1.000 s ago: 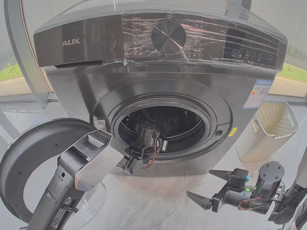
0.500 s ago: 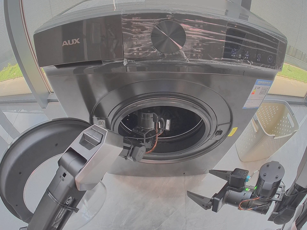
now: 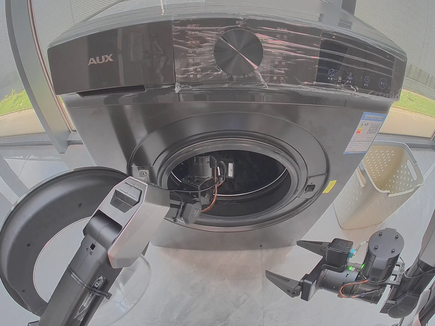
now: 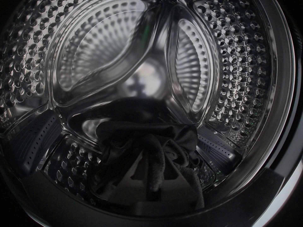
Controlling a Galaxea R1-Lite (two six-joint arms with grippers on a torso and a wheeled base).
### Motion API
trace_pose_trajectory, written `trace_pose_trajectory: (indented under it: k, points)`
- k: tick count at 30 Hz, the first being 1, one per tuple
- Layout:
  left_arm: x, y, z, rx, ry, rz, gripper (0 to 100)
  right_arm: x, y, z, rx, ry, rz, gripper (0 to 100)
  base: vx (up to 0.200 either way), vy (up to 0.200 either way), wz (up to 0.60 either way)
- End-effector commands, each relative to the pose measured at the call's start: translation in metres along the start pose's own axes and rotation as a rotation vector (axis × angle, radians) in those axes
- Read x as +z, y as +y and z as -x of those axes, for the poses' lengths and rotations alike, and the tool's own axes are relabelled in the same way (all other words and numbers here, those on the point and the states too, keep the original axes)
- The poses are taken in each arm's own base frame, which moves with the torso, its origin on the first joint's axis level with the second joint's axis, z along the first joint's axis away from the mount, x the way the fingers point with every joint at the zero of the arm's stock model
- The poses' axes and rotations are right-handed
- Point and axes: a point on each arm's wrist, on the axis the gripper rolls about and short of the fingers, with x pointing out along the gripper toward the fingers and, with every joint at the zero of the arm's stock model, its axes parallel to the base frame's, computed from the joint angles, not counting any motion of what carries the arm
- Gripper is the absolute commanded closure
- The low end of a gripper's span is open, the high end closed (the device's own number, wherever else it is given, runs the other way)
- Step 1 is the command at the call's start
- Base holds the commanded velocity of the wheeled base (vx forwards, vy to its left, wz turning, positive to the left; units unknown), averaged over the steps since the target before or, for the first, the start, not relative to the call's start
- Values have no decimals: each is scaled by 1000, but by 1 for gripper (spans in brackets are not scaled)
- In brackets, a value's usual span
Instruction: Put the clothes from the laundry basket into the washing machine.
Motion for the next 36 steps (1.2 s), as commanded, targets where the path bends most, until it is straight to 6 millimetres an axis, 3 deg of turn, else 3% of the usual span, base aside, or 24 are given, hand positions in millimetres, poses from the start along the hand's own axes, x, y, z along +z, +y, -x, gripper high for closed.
trace_pose_trajectory:
  k: [1,2,22,27,36]
  points:
    - [1,2,0,3,-1,1,100,0,0,0,0,1,0,0,0,0,0]
    - [1,2,0,3,-1,1,0,0,0,0,0,-1,0,0,0,0,0]
    - [-1,-6,7,-5,31,-6,0,1,0,1,-1,-4,0,0,0,0,0]
    - [0,-15,25,-26,94,-22,0,1,-1,0,-2,-4,-1,0,0,0,0]
    - [12,-39,90,-106,153,-22,0,0,-3,1,-10,-2,-3,0,0,0,0]
